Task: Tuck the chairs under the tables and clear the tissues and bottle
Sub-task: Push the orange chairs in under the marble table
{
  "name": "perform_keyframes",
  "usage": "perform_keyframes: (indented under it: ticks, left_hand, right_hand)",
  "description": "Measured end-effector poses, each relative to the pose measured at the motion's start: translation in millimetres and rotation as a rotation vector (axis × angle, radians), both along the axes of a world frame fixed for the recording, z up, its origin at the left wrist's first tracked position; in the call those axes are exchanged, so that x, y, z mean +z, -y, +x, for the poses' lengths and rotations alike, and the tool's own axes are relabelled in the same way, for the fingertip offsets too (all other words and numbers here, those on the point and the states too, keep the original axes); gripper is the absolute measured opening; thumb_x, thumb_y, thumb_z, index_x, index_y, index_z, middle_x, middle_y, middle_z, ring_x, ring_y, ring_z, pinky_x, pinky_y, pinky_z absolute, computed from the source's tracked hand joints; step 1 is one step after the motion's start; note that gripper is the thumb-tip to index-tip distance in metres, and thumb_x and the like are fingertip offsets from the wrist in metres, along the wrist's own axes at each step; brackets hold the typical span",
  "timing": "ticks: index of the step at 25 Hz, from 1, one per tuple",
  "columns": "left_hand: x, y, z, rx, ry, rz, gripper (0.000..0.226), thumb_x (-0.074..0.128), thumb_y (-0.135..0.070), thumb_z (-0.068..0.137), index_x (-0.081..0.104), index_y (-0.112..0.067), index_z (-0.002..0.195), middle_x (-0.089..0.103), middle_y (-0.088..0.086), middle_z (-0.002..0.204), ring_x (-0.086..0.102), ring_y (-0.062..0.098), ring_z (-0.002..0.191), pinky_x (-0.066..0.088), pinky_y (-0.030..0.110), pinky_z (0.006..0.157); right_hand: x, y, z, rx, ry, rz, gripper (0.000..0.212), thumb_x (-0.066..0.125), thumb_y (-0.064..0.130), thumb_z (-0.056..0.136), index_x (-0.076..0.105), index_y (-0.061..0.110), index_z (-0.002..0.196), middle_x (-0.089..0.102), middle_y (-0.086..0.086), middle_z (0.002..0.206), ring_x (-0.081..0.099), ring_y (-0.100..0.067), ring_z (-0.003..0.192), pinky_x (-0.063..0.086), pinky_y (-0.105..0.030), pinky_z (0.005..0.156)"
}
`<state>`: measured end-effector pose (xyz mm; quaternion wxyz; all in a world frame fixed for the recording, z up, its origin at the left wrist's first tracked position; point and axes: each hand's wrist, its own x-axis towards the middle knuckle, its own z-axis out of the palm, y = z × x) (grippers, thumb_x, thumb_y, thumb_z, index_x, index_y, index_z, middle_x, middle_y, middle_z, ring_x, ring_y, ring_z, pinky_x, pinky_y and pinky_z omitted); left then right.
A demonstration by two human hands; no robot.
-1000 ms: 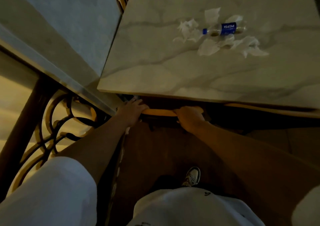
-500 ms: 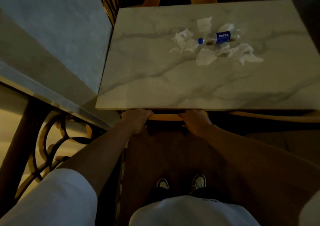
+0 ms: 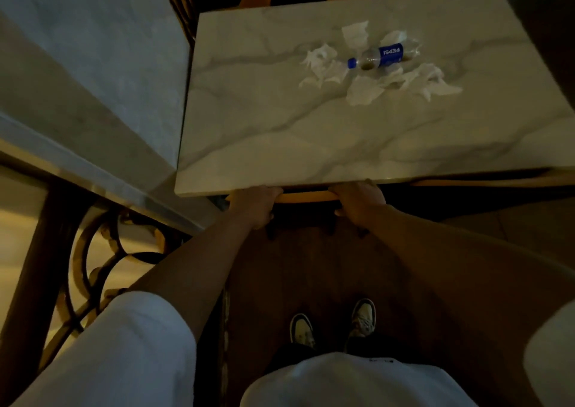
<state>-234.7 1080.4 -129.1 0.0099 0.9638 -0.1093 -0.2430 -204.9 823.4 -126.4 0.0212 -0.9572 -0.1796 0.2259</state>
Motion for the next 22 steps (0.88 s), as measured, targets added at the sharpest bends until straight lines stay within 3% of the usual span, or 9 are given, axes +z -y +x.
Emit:
perform_keyframes:
  ticks: [4,7,12,15,18,22]
  left_hand:
    - [-1.5,-9.8,-19.6,0.066,0.068,-0.061,0.081,0.066,-0.057,0.086,0.031,-0.024,0.152,0.055,0.006,0.135,0.056,0.03,0.118,0.048,0.046,0.095]
    - [-3.1,-19.6,-29.8,0.084,0.092,-0.16,0.065,0.058,-0.045,0.097,0.034,-0.023,0.153,0.044,0.003,0.152,0.043,0.026,0.137,0.034,0.044,0.113]
    - [1.1,-9.3,-24.2,0.101,0.122,-0.132,0.05,0.059,-0.023,0.099,0.044,-0.024,0.147,0.052,0.001,0.145,0.048,0.025,0.132,0.035,0.046,0.111]
    - [1.2,-9.8,-22.6,0.128,0.088,-0.105,0.05,0.057,-0.022,0.1,0.044,-0.026,0.147,0.052,0.002,0.144,0.046,0.026,0.133,0.03,0.05,0.113]
    - [7.2,-7.5,-20.9,0.148,0.036,-0.086,0.054,0.06,-0.025,0.098,0.043,-0.029,0.148,0.052,0.004,0.144,0.047,0.028,0.132,0.033,0.052,0.112]
    - [19.0,9.1,-31.5,0.041,0.047,-0.038,0.069,0.059,-0.04,0.095,0.03,-0.017,0.154,0.041,0.008,0.153,0.042,0.03,0.137,0.035,0.051,0.112]
  right_hand:
    - [11.8,4.0,-16.0,-0.039,-0.071,0.025,0.097,0.078,0.04,0.079,0.02,0.017,0.153,0.044,-0.013,0.148,0.038,-0.036,0.139,0.024,-0.055,0.117]
    - [17.6,9.9,-29.8,0.004,0.039,0.114,0.073,0.063,0.039,0.092,0.027,0.02,0.152,0.041,-0.01,0.151,0.035,-0.033,0.141,0.022,-0.051,0.118]
    - [23.2,-1.2,-25.9,-0.078,0.025,0.108,0.039,0.062,0.025,0.094,0.056,0.02,0.132,0.06,-0.01,0.132,0.054,-0.033,0.123,0.039,-0.05,0.107]
    - [21.5,-3.1,-24.0,-0.106,0.003,0.069,0.037,0.062,0.025,0.095,0.058,0.024,0.132,0.061,-0.01,0.13,0.054,-0.033,0.122,0.037,-0.049,0.109]
    - [23.4,-4.0,-28.8,-0.103,0.003,0.043,0.043,0.059,0.028,0.096,0.051,0.021,0.138,0.059,-0.01,0.133,0.049,-0.031,0.128,0.025,-0.049,0.116]
    - [22.9,4.2,-48.0,-0.076,0.032,0.061,0.074,0.056,0.033,0.097,0.016,0.012,0.155,0.02,-0.013,0.162,0.017,-0.034,0.149,0.012,-0.051,0.122]
